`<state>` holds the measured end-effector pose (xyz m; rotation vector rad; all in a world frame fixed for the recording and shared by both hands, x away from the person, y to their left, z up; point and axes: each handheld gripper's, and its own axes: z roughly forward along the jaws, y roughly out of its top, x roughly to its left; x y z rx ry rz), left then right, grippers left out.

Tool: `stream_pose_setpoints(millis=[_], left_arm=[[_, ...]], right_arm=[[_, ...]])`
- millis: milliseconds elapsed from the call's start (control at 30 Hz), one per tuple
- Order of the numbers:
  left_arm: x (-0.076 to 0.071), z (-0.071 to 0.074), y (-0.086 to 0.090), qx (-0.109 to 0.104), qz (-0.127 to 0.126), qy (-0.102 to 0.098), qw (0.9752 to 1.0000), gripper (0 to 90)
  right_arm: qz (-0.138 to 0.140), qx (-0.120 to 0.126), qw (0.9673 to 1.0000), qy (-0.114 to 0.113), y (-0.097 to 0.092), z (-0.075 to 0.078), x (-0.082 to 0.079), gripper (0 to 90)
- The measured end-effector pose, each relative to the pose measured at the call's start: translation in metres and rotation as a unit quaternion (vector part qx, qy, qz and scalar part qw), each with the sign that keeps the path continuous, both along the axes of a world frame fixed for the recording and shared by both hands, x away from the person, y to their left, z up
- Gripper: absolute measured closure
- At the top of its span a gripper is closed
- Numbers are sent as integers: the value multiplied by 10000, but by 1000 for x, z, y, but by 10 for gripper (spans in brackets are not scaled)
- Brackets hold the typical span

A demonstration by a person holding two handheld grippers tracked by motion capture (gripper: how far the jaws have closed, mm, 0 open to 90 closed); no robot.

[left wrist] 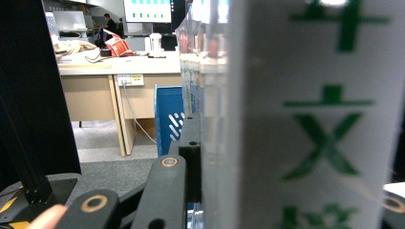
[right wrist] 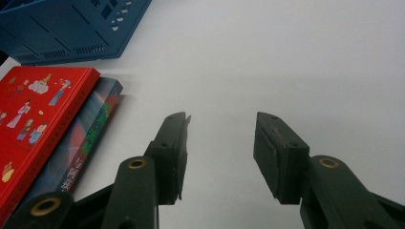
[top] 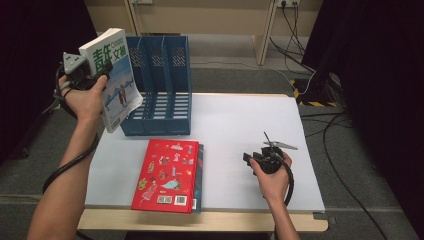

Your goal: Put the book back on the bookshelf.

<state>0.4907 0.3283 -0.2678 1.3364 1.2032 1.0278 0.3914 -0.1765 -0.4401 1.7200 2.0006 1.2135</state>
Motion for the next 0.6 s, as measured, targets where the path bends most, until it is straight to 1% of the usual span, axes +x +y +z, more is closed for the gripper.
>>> stream_pose_setpoints(millis=[233, 467, 600], left_arm=[[14, 0, -3, 104, 96, 23, 9999, 735], [26, -2, -6, 121, 76, 124, 9998, 735], [34, -4, -6, 123, 115, 182, 9997, 735]], right_arm=[[-14, 7, 10000, -19, -1, 0, 0, 556], [-7, 10, 10000, 19, -1, -2, 1, 556], [13, -5, 10000, 41, 1, -4, 2, 556]])
